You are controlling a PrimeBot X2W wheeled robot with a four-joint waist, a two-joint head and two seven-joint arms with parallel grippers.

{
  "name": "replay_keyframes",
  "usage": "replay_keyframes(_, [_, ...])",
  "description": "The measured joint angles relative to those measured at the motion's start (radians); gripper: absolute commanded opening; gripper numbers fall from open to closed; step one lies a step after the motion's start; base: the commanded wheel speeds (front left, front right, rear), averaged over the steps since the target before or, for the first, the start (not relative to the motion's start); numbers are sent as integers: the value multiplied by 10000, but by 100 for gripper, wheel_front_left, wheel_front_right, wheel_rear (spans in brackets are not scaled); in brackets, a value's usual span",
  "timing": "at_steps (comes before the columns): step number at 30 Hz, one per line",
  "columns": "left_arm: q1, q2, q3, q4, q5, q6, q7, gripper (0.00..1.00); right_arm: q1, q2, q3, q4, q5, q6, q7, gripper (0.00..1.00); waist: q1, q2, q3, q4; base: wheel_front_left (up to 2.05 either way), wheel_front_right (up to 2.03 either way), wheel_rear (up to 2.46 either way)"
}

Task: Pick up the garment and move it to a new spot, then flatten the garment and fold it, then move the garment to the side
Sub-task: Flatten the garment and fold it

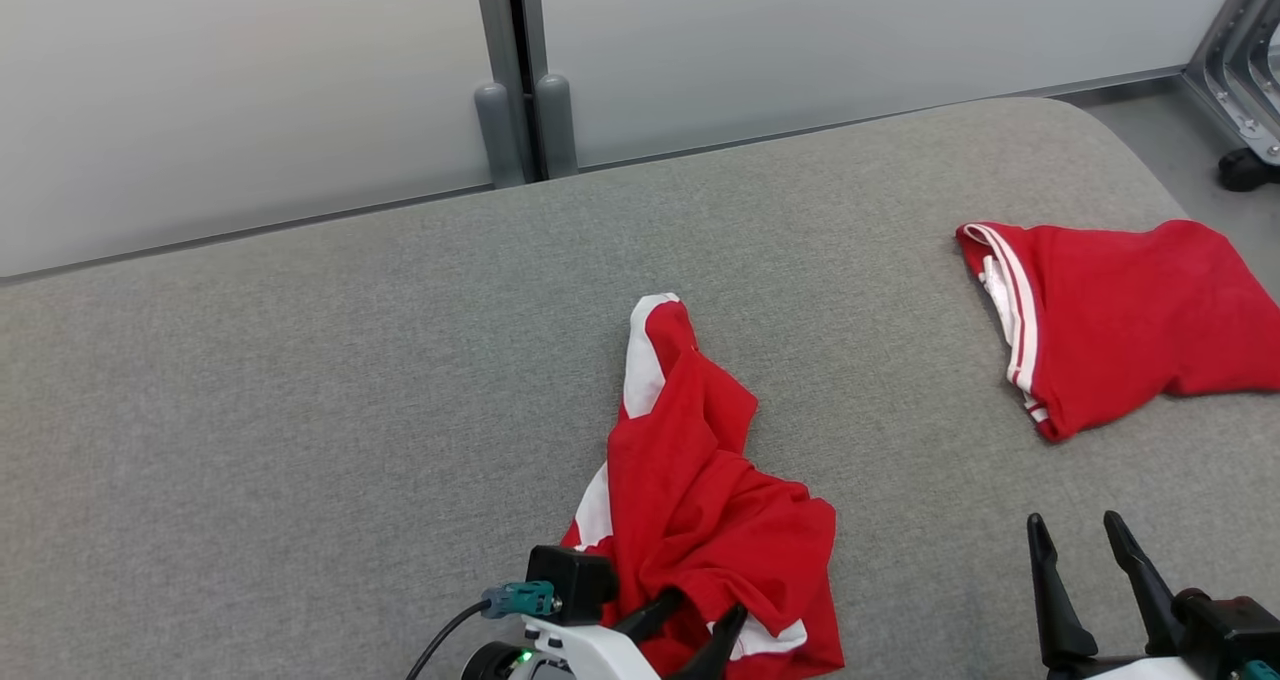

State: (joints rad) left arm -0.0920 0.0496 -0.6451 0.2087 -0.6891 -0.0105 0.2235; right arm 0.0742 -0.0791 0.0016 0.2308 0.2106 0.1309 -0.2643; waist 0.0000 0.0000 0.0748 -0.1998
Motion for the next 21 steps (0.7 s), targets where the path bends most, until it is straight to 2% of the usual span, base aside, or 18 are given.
replay_keyframes(4, [-6,-2,-115,15,-121,25,-38,100,19,-8,-10,0,0,0,0,100,0,0,-4,105,0,0,0])
replay_keyframes(5, [-1,0,-182,52,-199,-2,31,97,17,-8,4,0,0,-2,0,100,0,0,-11,127,0,0,0])
replay_keyframes(6, [15,-6,-230,86,-268,-67,59,27,10,-10,13,0,0,-2,0,100,0,0,-14,147,0,0,0])
replay_keyframes(7, [19,-13,-245,104,-313,-65,59,0,5,-12,27,0,0,-2,0,100,0,0,-16,166,0,0,0])
replay_keyframes(10, [16,0,31,-38,-558,-44,-88,0,-5,-10,19,-6,0,0,0,100,0,0,-49,216,0,0,0])
replay_keyframes(12, [-14,163,414,-299,-621,119,-236,0,21,-10,-27,-19,0,-2,0,100,0,0,-91,266,0,0,0])
replay_keyframes(18, [117,1461,1939,-1325,-930,721,-449,0,247,-21,-117,-29,-4,-2,0,100,0,0,-286,444,0,0,0])
replay_keyframes(19, [117,1461,1939,-1325,-930,721,-449,0,247,-21,-117,-29,-4,-2,0,100,0,0,-286,444,0,0,0])
replay_keyframes(21, [348,1881,2349,-1659,-1066,844,-401,0,298,-21,-117,-23,-12,-2,0,100,0,0,-359,507,0,0,0])
